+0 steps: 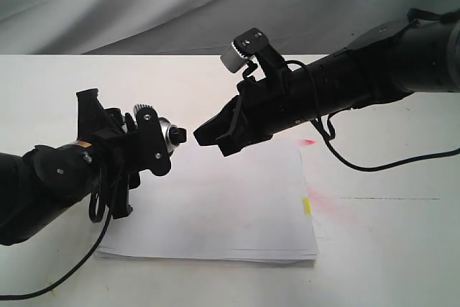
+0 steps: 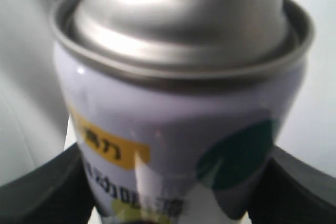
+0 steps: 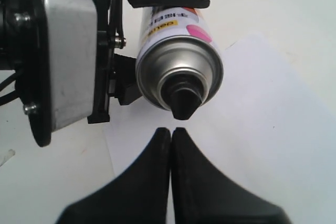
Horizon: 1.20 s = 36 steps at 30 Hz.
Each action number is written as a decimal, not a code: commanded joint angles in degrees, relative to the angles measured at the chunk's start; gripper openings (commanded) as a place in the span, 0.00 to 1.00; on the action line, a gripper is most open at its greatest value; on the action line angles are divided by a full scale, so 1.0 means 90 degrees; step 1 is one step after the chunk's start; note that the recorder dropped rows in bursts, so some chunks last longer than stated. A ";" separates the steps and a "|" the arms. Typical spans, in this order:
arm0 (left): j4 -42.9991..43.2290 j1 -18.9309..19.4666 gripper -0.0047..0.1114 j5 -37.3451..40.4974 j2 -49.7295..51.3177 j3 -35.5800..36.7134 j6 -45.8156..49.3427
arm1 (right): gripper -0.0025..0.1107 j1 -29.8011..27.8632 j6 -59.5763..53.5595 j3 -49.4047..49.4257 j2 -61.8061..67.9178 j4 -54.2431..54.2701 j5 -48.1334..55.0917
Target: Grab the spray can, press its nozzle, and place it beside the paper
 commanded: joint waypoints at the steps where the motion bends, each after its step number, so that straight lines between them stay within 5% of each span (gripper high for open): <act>1: 0.0152 -0.0035 0.04 -0.0069 -0.0044 -0.0017 -0.0150 | 0.02 0.0020 0.0027 -0.0042 -0.0005 0.0003 -0.0116; 36: 0.0197 -0.0035 0.04 -0.0027 -0.0044 -0.0017 -0.0361 | 0.02 0.0640 0.0014 -0.0042 -0.0005 0.0178 -0.1485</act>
